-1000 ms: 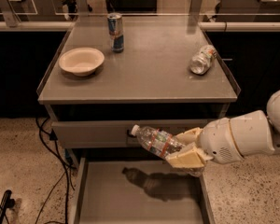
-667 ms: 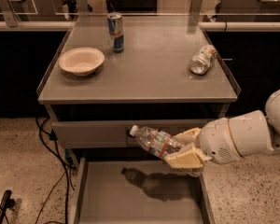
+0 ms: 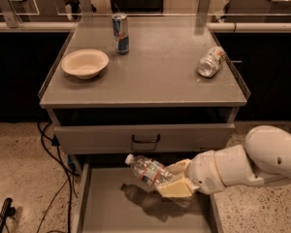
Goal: Place water bottle into middle drawer
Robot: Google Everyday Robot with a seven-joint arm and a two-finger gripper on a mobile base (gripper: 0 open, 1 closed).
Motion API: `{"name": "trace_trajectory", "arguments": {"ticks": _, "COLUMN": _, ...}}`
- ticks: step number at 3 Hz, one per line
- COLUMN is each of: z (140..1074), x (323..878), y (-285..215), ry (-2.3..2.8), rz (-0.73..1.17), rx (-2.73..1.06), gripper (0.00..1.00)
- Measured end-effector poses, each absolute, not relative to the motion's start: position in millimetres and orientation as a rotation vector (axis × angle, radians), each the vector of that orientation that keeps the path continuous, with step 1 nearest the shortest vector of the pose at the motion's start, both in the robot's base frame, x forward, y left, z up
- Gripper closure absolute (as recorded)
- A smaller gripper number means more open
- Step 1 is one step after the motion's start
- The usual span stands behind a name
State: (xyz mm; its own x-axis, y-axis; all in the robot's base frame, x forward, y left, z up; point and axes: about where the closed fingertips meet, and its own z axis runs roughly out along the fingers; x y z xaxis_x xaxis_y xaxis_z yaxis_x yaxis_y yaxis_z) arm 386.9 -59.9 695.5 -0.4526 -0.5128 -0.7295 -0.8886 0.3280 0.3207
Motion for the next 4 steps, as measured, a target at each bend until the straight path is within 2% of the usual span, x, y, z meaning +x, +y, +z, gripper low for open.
{"name": "trace_trajectory", "arguments": {"ticks": 2, "z": 614, "x": 380, "y": -39, "ry": 2.077, "rz": 1.081, "rx": -1.179, "gripper": 1.00}}
{"name": "trace_trajectory", "arguments": {"ticks": 4, "z": 565, "x": 415, "y": -46, "ry": 2.119, "rz": 0.876, "rx": -1.291, "gripper": 1.00}}
